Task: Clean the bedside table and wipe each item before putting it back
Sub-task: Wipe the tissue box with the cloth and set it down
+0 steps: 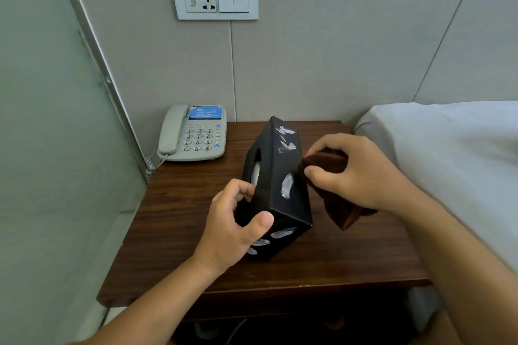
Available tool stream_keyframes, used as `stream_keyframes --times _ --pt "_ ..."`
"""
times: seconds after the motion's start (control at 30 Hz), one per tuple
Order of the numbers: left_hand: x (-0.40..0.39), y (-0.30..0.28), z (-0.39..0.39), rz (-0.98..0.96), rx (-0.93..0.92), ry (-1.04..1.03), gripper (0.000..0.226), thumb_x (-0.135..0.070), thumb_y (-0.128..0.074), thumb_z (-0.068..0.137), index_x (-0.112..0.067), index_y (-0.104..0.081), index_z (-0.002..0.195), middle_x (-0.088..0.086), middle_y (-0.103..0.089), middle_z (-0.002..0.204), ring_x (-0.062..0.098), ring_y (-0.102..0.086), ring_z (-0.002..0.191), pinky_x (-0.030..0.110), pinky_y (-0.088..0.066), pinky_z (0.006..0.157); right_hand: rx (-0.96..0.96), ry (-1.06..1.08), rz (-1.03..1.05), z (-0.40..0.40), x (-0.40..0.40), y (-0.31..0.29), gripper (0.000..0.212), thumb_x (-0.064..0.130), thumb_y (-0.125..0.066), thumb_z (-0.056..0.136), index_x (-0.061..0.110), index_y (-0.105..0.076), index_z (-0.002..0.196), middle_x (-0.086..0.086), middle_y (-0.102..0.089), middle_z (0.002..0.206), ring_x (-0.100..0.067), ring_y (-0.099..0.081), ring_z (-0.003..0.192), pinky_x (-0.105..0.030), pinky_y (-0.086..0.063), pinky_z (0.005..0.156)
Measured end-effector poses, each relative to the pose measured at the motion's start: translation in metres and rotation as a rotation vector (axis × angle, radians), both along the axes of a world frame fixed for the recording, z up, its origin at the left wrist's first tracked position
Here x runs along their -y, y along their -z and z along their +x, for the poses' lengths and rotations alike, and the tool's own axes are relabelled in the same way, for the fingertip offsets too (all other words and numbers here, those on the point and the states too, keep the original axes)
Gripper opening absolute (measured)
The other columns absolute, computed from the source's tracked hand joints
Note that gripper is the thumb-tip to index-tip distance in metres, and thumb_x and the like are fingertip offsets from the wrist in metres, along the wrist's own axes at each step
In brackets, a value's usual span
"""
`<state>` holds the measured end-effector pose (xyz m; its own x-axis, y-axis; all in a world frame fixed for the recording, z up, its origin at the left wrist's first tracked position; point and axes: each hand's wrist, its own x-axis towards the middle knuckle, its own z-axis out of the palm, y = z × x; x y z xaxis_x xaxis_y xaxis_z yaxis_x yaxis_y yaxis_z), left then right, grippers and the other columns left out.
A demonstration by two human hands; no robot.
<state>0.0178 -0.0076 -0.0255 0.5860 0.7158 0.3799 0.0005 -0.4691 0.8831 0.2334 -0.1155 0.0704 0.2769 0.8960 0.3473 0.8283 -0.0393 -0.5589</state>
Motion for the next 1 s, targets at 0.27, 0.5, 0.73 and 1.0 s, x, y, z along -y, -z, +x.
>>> stream_keyframes --times 0.27,0.5,0.73,1.0 --pt "-0.003 -0.026 -0.024 0.046 -0.213 -0.008 0.072 -0.070 -0.064 0.075 -0.035 -0.044 0.134 -0.021 -0.062 0.119 -0.006 -0.056 0.119 0.010 -0.045 0.092 0.016 -0.054 0.051 -0.023 -0.014 0.009 0.032 0.060 -0.064 0.075 0.039 -0.070 0.098 0.012 -0.068 0.096 -0.005 -0.065 0.089 -0.031 -0.055 0.080" --pt "0.003 -0.043 -0.033 0.128 -0.387 -0.100 0.107 -0.086 -0.076 0.056 -0.052 -0.024 0.144 -0.025 -0.056 0.129 0.000 -0.060 0.113 0.029 -0.059 0.090 0.115 -0.137 -0.023 -0.041 -0.028 0.003 0.034 0.046 -0.072 0.082 0.032 -0.057 0.108 0.013 -0.063 0.095 -0.004 -0.060 0.086 -0.021 -0.048 0.071" --pt "0.003 -0.039 -0.034 0.008 -0.350 -0.100 0.106 -0.086 -0.080 0.050 -0.061 -0.026 0.138 -0.029 -0.056 0.129 0.014 -0.058 0.123 0.041 -0.056 0.098 0.269 -0.202 -0.004 -0.043 -0.050 -0.028 0.038 0.042 -0.077 0.083 0.034 -0.066 0.118 0.013 -0.065 0.103 -0.005 -0.062 0.093 -0.024 -0.053 0.080" --pt "-0.002 -0.045 -0.039 -0.046 -0.386 -0.030 0.097 -0.089 -0.075 0.056 -0.060 -0.026 0.134 -0.028 -0.064 0.113 0.005 -0.064 0.112 0.039 -0.056 0.098 0.399 -0.277 -0.109 -0.054 -0.054 -0.011 0.031 0.051 -0.055 0.095 0.035 -0.056 0.121 0.004 -0.049 0.104 -0.015 -0.052 0.090 -0.035 -0.051 0.080"
